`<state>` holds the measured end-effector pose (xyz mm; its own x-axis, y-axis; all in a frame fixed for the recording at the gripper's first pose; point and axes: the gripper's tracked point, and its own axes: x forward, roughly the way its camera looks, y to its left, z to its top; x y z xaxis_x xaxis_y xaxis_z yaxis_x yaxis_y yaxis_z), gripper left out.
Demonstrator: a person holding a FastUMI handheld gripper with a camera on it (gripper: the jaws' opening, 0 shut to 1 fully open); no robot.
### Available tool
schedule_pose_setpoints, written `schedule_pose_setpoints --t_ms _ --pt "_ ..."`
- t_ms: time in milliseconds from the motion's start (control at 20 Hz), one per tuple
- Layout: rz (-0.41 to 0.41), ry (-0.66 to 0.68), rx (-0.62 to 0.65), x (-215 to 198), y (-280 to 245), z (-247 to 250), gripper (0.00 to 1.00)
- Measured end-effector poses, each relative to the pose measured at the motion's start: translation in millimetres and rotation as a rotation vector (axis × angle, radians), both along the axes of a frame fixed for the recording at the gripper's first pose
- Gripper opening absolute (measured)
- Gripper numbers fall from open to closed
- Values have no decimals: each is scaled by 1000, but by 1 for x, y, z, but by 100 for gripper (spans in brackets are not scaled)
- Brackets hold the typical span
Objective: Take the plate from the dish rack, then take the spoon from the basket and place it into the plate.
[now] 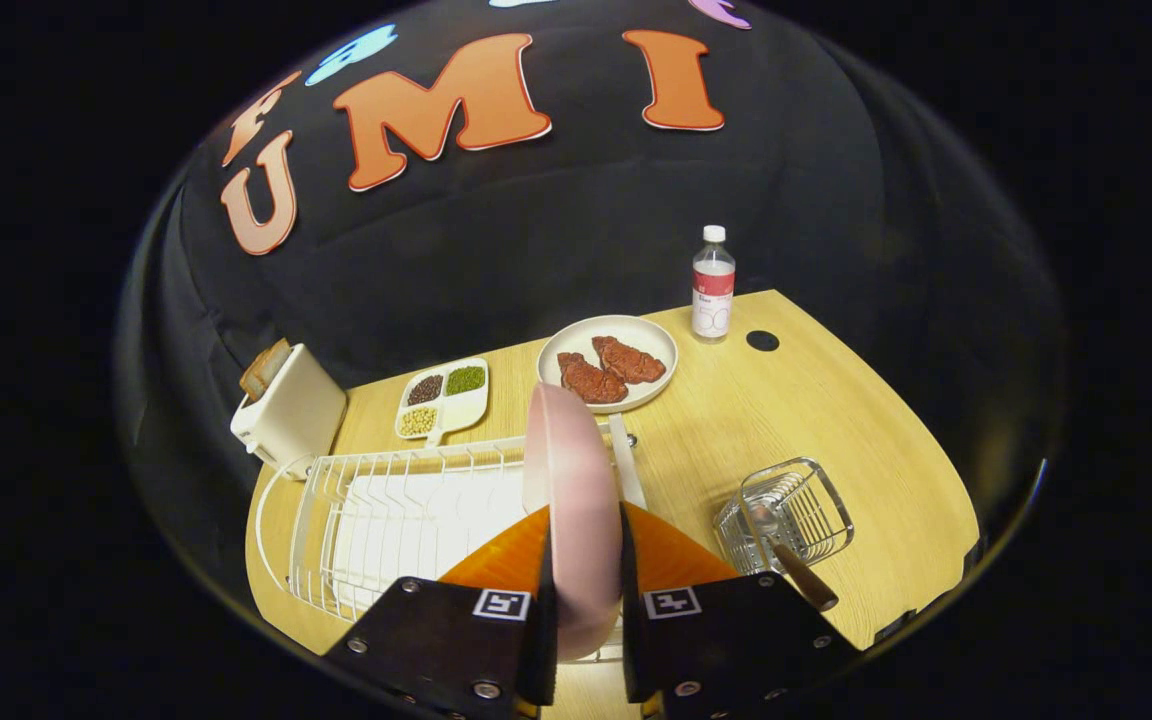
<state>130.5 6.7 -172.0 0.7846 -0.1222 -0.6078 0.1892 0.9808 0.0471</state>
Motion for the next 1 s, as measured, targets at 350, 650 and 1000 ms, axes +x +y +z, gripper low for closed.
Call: schedule_pose_setpoints --t_ms 350,650,1000 --pt "-24 -42 -112 5 -4 21 25" --pt "4 -78 -160 6 5 48 18" --pt "53 -79 -8 -50 35 55 17"
